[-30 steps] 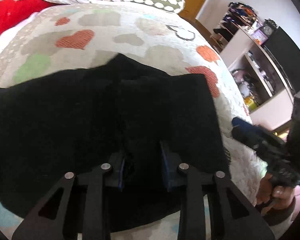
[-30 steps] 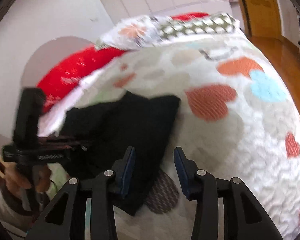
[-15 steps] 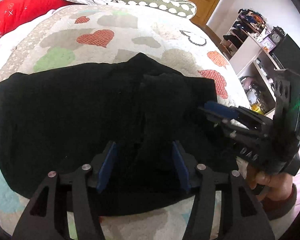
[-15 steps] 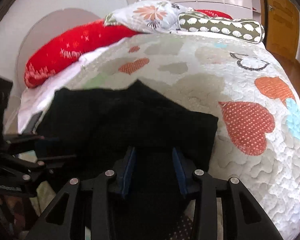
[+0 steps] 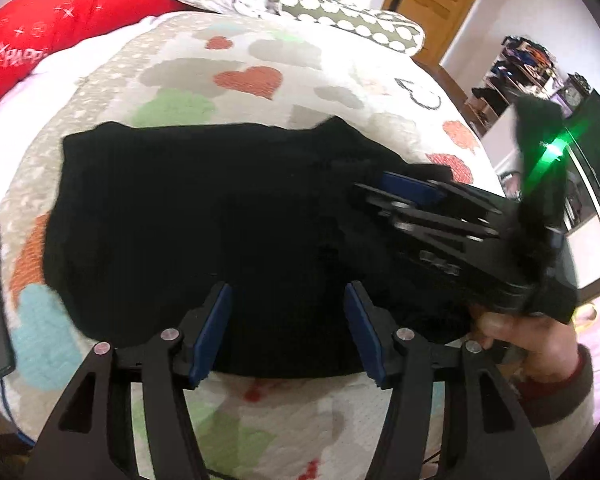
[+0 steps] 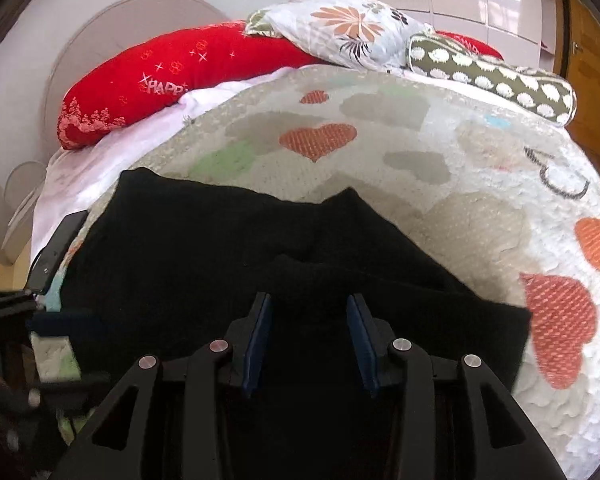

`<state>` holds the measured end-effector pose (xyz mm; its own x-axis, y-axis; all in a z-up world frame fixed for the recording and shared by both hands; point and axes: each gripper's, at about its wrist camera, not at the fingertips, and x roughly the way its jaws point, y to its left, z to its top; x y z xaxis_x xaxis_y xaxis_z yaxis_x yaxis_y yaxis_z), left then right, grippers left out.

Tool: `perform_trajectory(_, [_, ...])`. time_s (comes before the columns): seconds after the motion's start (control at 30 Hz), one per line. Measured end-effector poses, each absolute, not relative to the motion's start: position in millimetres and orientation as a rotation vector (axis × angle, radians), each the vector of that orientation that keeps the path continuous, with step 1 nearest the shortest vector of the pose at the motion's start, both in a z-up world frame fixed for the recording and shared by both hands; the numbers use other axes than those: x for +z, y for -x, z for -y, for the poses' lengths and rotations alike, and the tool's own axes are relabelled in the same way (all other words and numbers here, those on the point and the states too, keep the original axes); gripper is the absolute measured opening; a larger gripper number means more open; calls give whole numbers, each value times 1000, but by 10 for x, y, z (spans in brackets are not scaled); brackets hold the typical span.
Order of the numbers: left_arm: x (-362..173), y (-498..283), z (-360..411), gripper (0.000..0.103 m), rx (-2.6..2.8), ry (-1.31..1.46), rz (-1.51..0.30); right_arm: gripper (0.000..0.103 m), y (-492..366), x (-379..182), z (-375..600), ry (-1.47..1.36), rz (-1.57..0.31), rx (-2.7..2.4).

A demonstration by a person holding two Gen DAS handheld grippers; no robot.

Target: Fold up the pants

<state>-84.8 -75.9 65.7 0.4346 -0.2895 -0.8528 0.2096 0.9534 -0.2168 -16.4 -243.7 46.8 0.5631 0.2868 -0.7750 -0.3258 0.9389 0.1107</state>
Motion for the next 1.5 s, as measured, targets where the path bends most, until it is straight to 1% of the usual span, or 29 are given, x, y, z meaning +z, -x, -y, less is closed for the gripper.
perform_trajectory(0.1, [720,877,668,62,-294,93,-1065,44,344,626,2480,54,-879,371])
perform_trajectory(0.17, [778,909,631,62,-279,81,-1049,52,483,685,2498,64,-873,384])
perform_trajectory(0.2, [800,926,615,62,-276,77,-1044,53,550,695,2504,68,-873,387])
perform_trajectory(0.3, [858,963,564,65,-268,74,-1027,53,716,655,2515,65,-881,406])
perform_trajectory(0.43, [839,963,522,65,-245,84,-1024,53,784,385,2544,34,-933,390])
perform_trajectory(0.63, [788,909,569,65,-268,138,-1032,54,933,531,2639,17,-900,393])
perform_trajectory(0.7, [781,870,651,67,-297,162,-1025,54,985,584,2703,23,-890,371])
perform_trajectory(0.73, [768,841,709,69,-311,170,-1023,55,1013,611,2750,20,-882,359])
perform_trajectory(0.87, [681,717,960,70,-337,147,-1026,57,1066,620,2939,-13,-873,307])
perform_trajectory(1.1, [362,480,1240,70,-299,92,-1071,57,1085,341,3130,-32,-921,253])
perform_trajectory(1.13, [346,473,1252,71,-294,82,-1064,57,1092,339,3142,-34,-917,257])
perform_trajectory(1.23, [354,485,1250,73,-299,67,-1052,57,1036,428,3173,-29,-932,277])
perform_trajectory(1.37, [336,480,1201,74,-311,87,-1056,57,817,595,3242,-16,-880,265])
perform_trajectory(1.5, [331,488,1202,75,-314,85,-1051,55,439,581,3247,0,-862,230])
